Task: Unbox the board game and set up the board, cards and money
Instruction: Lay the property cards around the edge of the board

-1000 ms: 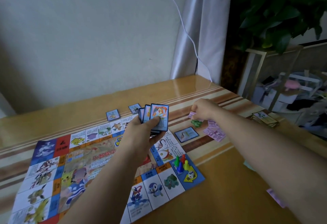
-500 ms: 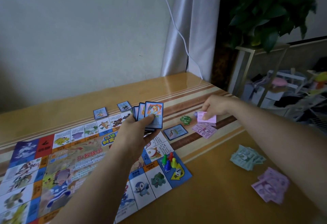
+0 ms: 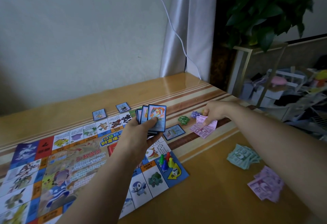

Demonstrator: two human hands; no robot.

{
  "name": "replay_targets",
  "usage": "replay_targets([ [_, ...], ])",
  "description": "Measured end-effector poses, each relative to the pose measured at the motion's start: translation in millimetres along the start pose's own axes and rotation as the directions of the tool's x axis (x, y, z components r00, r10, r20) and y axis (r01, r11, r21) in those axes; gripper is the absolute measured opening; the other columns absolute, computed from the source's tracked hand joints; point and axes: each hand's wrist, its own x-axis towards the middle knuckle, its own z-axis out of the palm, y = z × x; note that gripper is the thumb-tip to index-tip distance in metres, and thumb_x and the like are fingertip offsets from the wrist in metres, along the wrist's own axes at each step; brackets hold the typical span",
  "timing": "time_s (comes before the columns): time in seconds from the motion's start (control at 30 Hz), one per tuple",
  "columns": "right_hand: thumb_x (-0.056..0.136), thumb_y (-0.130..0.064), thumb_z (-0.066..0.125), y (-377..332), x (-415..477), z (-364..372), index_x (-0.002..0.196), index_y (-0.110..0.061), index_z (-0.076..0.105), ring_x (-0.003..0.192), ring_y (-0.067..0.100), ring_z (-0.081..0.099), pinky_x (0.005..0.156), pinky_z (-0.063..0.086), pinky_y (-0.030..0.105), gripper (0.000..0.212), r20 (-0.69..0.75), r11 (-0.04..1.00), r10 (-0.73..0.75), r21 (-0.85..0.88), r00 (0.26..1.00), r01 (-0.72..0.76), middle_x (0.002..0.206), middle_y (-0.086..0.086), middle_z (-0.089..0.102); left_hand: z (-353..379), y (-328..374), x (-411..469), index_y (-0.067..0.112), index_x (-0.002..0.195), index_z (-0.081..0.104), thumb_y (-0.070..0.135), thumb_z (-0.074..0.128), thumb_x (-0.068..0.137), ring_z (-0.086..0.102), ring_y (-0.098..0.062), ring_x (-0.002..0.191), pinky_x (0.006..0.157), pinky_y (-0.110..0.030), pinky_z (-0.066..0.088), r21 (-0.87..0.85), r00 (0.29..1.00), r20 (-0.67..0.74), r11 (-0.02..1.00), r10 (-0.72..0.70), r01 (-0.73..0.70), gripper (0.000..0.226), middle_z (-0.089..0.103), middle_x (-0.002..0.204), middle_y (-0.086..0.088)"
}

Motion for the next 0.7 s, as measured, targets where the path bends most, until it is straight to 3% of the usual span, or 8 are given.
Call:
replay_targets([
  [0.17,0.087,-0.027,0.068,5,-19,-17,0.106,-0.012,0.071,0.091,0.02,0.059,0.069,0.037,0.027,0.024,-0.055,0.998,-0.058,0.037,0.997,0.06,0.097,0.003,0.069,1,2,-3,0.011,0.095,0.057,0.005,0.056,0.091,0.062,-0.021,0.086,0.065,-0.031,0.054,0.0,1.0,-0.005,1.0,0.013,-0.013,0.007,0.062,0.094,-0.01],
  [0.27,0.084,-0.027,0.07,-3,-29,-13,0.094,-0.021,0.072,0.087,0.014,0.057,0.071,0.039,0.026,0.011,0.024,0.993,-0.12,0.011,0.993,0.119,0.089,-0.004,0.067,5,2,-8,0.011,0.094,0.057,0.004,0.055,0.092,0.061,-0.021,0.086,0.065,-0.031,0.053,-0.005,1.0,0.004,1.0,0.015,-0.015,0.007,0.061,0.093,-0.011],
  [0.33,0.081,-0.027,0.074,-11,-32,1,0.1,-0.02,0.071,0.094,0.014,0.058,0.08,0.042,0.028,0.021,0.049,0.991,-0.126,-0.031,0.991,0.127,0.093,-0.006,0.065,8,1,-11,0.011,0.093,0.057,0.004,0.055,0.092,0.061,-0.022,0.085,0.066,-0.032,0.052,-0.004,1.0,0.015,1.0,0.013,-0.013,0.007,0.061,0.093,-0.011],
  [0.43,0.078,-0.025,0.077,-22,-34,13,0.125,-0.012,0.06,0.111,0.017,0.055,0.093,0.042,0.029,0.051,0.045,0.993,-0.092,-0.074,0.995,0.095,0.121,-0.001,0.061,8,0,-14,0.01,0.094,0.058,0.004,0.055,0.092,0.061,-0.021,0.086,0.065,-0.032,0.054,-0.004,1.0,0.018,1.0,0.012,-0.012,0.007,0.062,0.093,-0.011],
  [0.53,0.082,-0.03,0.072,-29,-35,10,0.132,-0.007,0.054,0.119,0.021,0.052,0.098,0.04,0.029,0.058,0.108,0.984,-0.048,-0.165,0.993,0.065,0.134,0.004,0.055,4,0,-16,0.01,0.096,0.058,0.005,0.056,0.091,0.062,-0.021,0.086,0.061,-0.03,0.057,-0.009,1.0,0.006,1.0,0.01,-0.01,0.007,0.062,0.094,-0.011],
  [0.6,0.084,-0.036,0.07,-32,-32,8,0.127,-0.004,0.058,0.117,0.023,0.055,0.095,0.042,0.03,0.055,0.146,0.968,-0.022,-0.243,0.989,0.057,0.129,0.008,0.059,3,1,-17,0.009,0.097,0.057,0.005,0.056,0.091,0.062,-0.022,0.086,0.06,-0.03,0.059,-0.014,1.0,0.004,1.0,0.01,-0.01,0.008,0.062,0.095,-0.012],
  [0.7,0.085,-0.037,0.067,-39,-31,7,0.118,-0.005,0.064,0.094,0.019,0.057,0.073,0.043,0.027,0.046,0.172,0.943,-0.01,-0.327,0.985,0.067,0.106,0.004,0.064,1,2,-20,0.009,0.098,0.057,0.005,0.057,0.091,0.062,-0.022,0.086,0.06,-0.028,0.06,-0.021,1.0,0.006,1.0,0.015,-0.015,0.009,0.062,0.096,-0.012],
])
